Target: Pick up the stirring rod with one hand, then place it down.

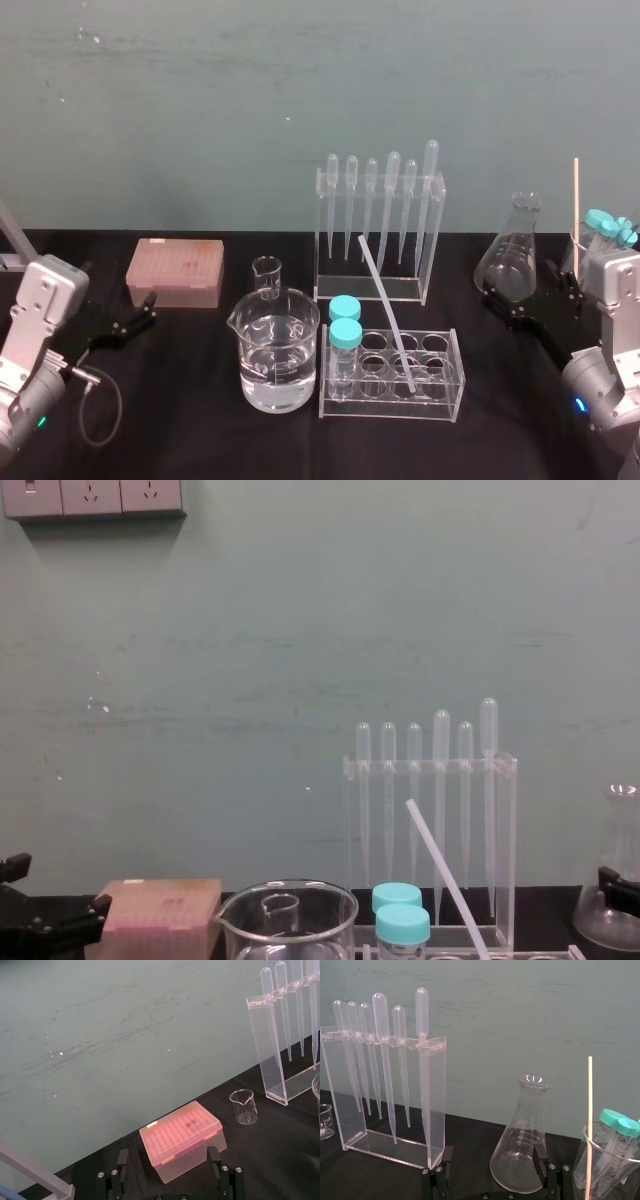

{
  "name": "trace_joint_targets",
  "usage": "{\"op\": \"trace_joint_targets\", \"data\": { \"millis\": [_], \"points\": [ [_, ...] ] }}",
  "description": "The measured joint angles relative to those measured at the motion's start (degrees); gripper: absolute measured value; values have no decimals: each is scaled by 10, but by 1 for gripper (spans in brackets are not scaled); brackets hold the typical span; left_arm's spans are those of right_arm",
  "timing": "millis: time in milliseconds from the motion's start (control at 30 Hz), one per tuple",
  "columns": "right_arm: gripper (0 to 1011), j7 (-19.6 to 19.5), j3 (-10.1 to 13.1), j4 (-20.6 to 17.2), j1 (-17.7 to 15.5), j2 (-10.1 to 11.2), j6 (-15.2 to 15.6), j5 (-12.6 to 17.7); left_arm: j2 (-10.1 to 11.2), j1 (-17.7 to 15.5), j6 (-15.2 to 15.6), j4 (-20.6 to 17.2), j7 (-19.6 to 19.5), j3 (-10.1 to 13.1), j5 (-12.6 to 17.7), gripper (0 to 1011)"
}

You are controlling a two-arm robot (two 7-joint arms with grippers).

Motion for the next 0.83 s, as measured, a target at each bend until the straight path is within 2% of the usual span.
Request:
{"op": "trace_joint_targets", "data": {
  "millis": [833],
  "points": [
    [1003,0,0,0,0,0,0,0,0,0,0,0,0,0,0,1000]
  ]
}}
